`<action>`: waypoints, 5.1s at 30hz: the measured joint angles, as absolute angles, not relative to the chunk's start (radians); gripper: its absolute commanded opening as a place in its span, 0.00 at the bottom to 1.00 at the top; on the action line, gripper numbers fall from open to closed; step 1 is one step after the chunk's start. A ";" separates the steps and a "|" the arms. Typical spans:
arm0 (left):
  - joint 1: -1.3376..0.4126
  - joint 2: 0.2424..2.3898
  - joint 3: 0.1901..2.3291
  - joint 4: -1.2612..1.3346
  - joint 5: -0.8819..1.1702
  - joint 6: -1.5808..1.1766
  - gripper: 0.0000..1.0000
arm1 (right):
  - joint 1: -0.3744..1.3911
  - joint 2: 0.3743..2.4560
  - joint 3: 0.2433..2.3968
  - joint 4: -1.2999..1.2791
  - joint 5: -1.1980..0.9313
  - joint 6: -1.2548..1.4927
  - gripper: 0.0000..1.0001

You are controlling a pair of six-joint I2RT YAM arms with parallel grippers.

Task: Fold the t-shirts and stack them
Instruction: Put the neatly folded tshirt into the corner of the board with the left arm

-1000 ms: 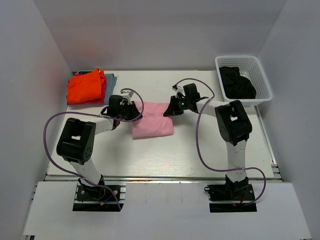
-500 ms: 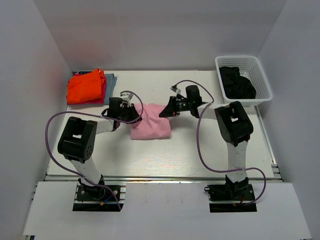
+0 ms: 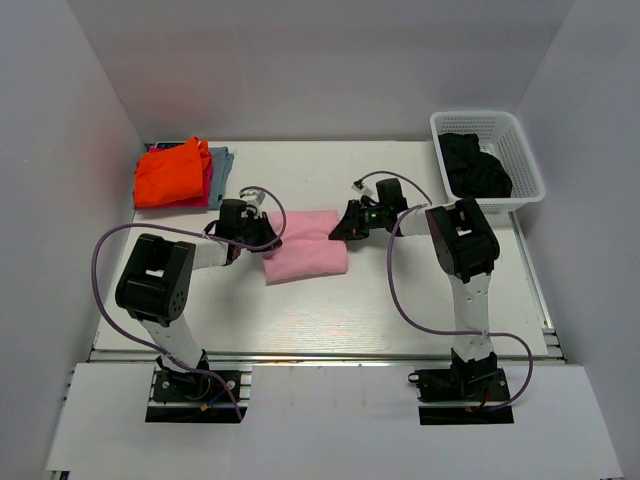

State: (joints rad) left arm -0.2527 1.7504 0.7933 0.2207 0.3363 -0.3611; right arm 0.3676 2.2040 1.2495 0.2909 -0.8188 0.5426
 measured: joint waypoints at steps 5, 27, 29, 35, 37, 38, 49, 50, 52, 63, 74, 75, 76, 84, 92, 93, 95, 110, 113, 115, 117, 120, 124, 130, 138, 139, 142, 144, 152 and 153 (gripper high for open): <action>-0.252 1.750 0.793 0.218 0.336 -0.361 0.00 | 0.377 2.176 1.274 0.215 -0.794 0.490 0.90; -0.251 1.637 1.005 0.115 0.326 -0.119 0.00 | 0.334 1.720 1.098 0.083 -0.376 0.442 0.90; -0.252 1.636 1.048 0.076 0.303 -0.071 0.00 | 0.328 1.695 1.084 0.065 -0.318 0.441 0.90; -0.247 1.636 1.185 -0.046 0.181 0.062 0.00 | 0.320 1.673 1.082 0.047 -0.253 0.437 0.90; -0.240 1.636 1.217 -0.067 0.141 0.102 0.00 | 0.320 1.673 1.082 0.047 -0.255 0.437 0.90; -0.234 1.636 1.232 -0.078 0.125 0.121 0.00 | 0.320 1.673 1.083 0.047 -0.257 0.437 0.90; -0.079 1.643 1.379 -0.176 0.007 0.259 0.00 | 0.320 1.673 1.083 0.047 -0.300 0.434 0.90; -0.061 1.647 1.392 -0.178 0.005 0.266 0.00 | 0.320 1.673 1.083 0.047 -0.303 0.433 0.90; -0.028 1.662 1.418 -0.182 0.004 0.274 0.00 | 0.320 1.673 1.083 0.047 -0.312 0.432 0.90; 0.139 1.812 1.595 -0.229 0.048 0.288 0.00 | 0.320 1.687 1.101 0.047 -0.368 0.430 0.90; 0.283 2.082 1.789 -0.253 0.137 0.277 0.00 | 0.320 1.723 1.140 0.047 -0.400 0.411 0.90; 0.292 2.104 1.807 -0.255 0.145 0.272 0.00 | 0.320 1.723 1.142 0.047 -0.400 0.410 0.90; 0.300 2.120 1.817 -0.254 0.150 0.271 0.00 | 0.318 1.725 1.143 0.047 -0.401 0.410 0.90; 0.337 2.190 1.868 -0.254 0.173 0.265 0.00 | 0.318 1.783 1.194 0.041 -0.415 0.407 0.90; 0.348 2.248 1.917 -0.260 0.149 0.263 0.80 | 0.318 1.801 1.217 0.016 -0.430 0.407 0.90; 0.349 2.259 1.931 -0.266 0.130 0.250 0.90 | 0.318 1.804 1.221 0.015 -0.432 0.406 0.90; 0.353 2.270 1.947 -0.279 0.109 0.239 1.00 | 0.318 1.808 1.223 0.015 -0.434 0.407 0.90; 0.356 2.234 1.956 -0.328 0.030 0.093 1.00 | 0.319 1.809 1.223 0.004 -0.478 0.385 0.90; 0.351 2.197 1.943 -0.334 0.009 0.057 1.00 | 0.321 1.809 1.223 0.001 -0.481 0.380 0.90; 0.350 2.169 1.940 -0.337 -0.017 0.031 1.00 | 0.321 1.809 1.223 0.001 -0.482 0.376 0.90; 0.349 2.141 1.939 -0.336 -0.030 0.012 1.00 | 0.321 1.809 1.223 0.001 -0.482 0.371 0.90; 0.346 2.093 1.930 -0.334 -0.020 -0.006 1.00 | 0.321 1.809 1.223 0.001 -0.483 0.362 0.90; 0.343 2.009 1.858 -0.326 0.072 -0.021 1.00 | 0.321 1.808 1.222 0.002 -0.487 0.355 0.90; 0.307 1.883 1.685 -0.239 0.181 -0.043 1.00 | 0.321 1.766 1.166 0.002 -0.498 0.341 0.90; 0.308 2.076 1.880 -0.167 0.326 -0.026 1.00 | 0.321 1.731 1.142 0.001 -0.511 0.331 0.90; 0.311 2.114 1.908 -0.162 0.332 -0.022 1.00 | 0.321 1.731 1.142 0.001 -0.512 0.331 0.90; 0.318 2.229 1.974 -0.157 0.344 -0.004 1.00 | 0.321 1.735 1.149 -0.002 -0.512 0.331 0.90; 0.323 2.285 1.992 -0.161 0.351 0.003 1.00 | 0.321 1.753 1.172 -0.005 -0.513 0.330 0.90; 0.350 2.396 2.068 -0.171 0.327 0.009 1.00 | 0.321 1.859 1.291 -0.039 -0.517 0.329 0.90; 0.356 2.402 2.080 -0.170 0.327 0.003 1.00 | 0.321 1.868 1.299 -0.045 -0.520 0.329 0.90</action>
